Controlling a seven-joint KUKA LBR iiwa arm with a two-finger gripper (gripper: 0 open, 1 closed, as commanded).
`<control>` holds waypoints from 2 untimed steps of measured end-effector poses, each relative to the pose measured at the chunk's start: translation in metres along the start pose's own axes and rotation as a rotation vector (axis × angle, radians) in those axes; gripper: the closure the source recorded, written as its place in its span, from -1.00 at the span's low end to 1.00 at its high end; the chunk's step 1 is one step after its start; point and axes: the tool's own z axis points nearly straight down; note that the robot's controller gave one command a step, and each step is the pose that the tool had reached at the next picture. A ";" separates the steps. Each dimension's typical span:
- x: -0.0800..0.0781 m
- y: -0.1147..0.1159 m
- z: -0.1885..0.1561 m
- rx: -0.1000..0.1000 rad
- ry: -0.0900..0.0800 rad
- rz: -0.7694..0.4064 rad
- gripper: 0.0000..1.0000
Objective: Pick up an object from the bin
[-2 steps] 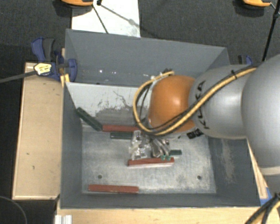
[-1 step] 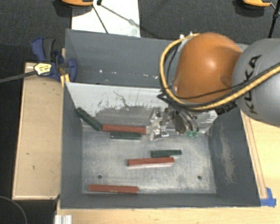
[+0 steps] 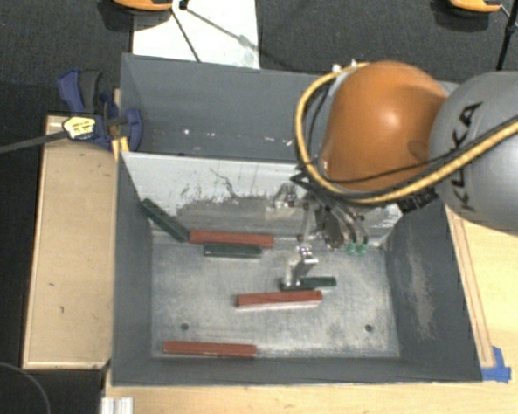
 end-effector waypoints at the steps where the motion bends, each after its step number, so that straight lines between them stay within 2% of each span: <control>1: 0.000 0.000 0.000 0.000 0.000 0.001 -1.00; 2: 0.048 -0.015 0.057 0.000 -0.004 0.025 -1.00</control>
Offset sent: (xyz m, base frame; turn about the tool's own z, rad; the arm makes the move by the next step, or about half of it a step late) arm -0.0661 -0.0308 -0.0830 0.0406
